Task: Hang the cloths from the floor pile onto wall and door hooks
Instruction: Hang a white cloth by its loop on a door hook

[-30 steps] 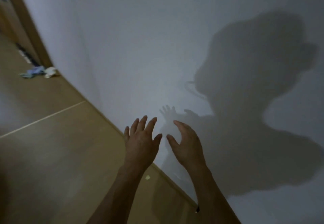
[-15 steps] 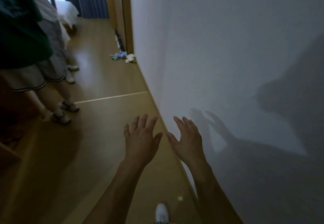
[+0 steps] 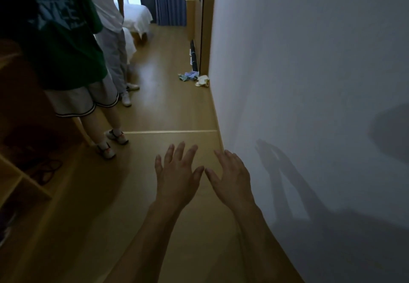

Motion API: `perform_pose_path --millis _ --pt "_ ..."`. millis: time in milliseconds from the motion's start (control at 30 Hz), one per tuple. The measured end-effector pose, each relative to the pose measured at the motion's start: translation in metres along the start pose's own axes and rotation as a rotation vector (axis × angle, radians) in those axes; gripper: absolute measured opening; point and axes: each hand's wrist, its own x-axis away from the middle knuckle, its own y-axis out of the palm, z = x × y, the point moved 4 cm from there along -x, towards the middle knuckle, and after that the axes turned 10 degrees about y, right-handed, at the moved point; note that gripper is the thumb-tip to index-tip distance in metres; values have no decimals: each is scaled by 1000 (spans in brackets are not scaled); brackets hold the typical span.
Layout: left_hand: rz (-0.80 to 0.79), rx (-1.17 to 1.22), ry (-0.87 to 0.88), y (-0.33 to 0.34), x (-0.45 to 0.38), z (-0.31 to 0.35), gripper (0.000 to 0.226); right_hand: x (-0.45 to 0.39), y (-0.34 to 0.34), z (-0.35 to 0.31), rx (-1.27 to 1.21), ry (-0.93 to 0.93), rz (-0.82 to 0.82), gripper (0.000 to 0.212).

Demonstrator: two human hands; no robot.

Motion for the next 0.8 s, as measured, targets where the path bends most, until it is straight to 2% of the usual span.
perform_pose_path --millis 300,600,800 --pt "-25 19 50 26 -135 -33 59 -135 12 -16 -11 41 15 64" --pt "-35 23 160 16 -314 -92 57 -294 9 -81 -28 120 72 63" --pt "-67 32 158 30 -394 -131 57 -379 22 -108 -26 150 58 62"
